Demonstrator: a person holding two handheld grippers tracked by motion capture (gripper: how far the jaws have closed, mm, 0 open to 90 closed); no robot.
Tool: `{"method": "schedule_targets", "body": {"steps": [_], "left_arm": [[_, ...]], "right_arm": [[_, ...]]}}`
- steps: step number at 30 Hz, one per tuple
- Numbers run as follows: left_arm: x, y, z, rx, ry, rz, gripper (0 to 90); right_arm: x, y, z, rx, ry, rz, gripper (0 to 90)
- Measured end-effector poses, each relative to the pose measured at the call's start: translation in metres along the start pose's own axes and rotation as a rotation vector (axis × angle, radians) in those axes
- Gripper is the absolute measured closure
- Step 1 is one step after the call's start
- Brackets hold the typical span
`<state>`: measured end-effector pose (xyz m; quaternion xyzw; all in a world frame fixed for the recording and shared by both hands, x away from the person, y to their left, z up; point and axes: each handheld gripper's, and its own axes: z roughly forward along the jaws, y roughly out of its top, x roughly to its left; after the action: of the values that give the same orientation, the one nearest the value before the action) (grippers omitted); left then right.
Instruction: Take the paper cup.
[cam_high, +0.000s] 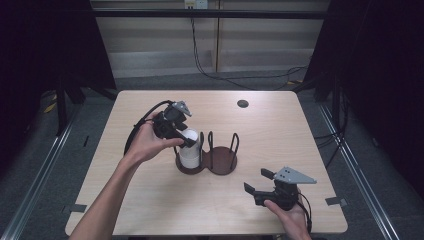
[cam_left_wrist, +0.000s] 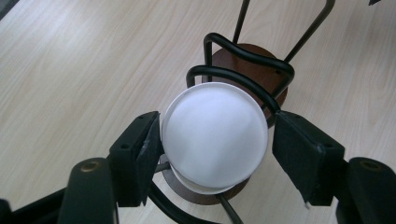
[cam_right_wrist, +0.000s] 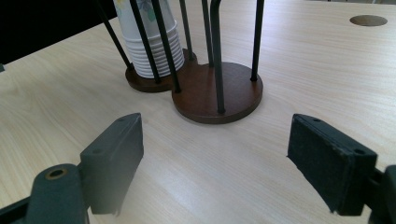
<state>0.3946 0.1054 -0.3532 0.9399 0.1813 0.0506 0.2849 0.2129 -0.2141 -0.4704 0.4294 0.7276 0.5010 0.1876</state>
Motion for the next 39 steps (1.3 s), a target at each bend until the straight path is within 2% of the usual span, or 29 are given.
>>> {"method": "schedule_targets", "body": {"steps": [1,5,9,11,12,13,16,17,21,23,28,32,34,35,37,39], "left_arm": [[0.001,0.001,0.0,0.016,-0.002,0.02,32.6],[0.001,0.001,0.004,0.047,0.014,0.025,32.0],[0.001,0.001,0.008,0.064,0.0,0.017,31.6],[0.001,0.002,0.009,0.081,0.008,0.03,31.7],[0.0,0.002,0.011,0.077,0.006,0.021,31.7],[0.001,0.003,0.011,0.089,0.004,0.037,31.7],[0.0,0.004,0.014,0.089,0.004,0.027,31.2],[0.0,0.005,0.014,0.107,0.001,0.041,31.2],[-0.002,0.004,0.016,0.095,0.026,0.025,33.4],[-0.001,0.004,0.016,0.097,0.012,0.023,33.2],[-0.002,0.003,0.017,0.106,0.015,0.029,33.9],[-0.001,0.003,0.015,0.093,0.016,0.003,34.6],[0.0,0.002,0.014,0.095,0.014,0.008,34.7],[0.001,0.002,0.013,0.092,0.005,0.011,35.0],[0.001,0.001,0.011,0.069,0.007,-0.012,35.5],[0.001,0.001,0.01,0.06,0.005,-0.008,35.7]], "right_arm": [[0.0,0.0,0.0,0.0,0.001,-0.001,17.8],[-0.001,0.0,0.0,-0.002,-0.001,0.003,17.8],[0.0,0.0,0.0,0.0,0.0,0.0,17.8],[0.0,0.0,0.0,-0.001,0.0,-0.005,17.9],[0.0,0.0,0.0,-0.001,0.0,-0.004,17.8],[0.0,0.0,0.0,0.0,-0.002,-0.003,17.8],[-0.001,0.0,0.0,0.001,-0.002,-0.001,17.8],[0.0,0.0,0.0,-0.001,-0.002,-0.004,17.9],[-0.001,0.0,0.0,0.001,-0.003,-0.001,17.8],[0.0,0.0,0.0,0.003,-0.005,-0.002,17.9],[0.0,0.0,0.0,0.01,-0.011,0.0,17.9],[0.0,0.0,0.0,0.01,-0.01,0.001,17.9],[0.0,0.0,0.0,0.01,-0.011,0.001,17.9],[0.0,0.0,0.0,0.012,-0.012,0.002,17.9],[0.0,0.0,0.001,0.013,-0.012,0.002,17.9],[0.0,0.0,0.001,0.013,-0.013,0.001,17.9]]}}
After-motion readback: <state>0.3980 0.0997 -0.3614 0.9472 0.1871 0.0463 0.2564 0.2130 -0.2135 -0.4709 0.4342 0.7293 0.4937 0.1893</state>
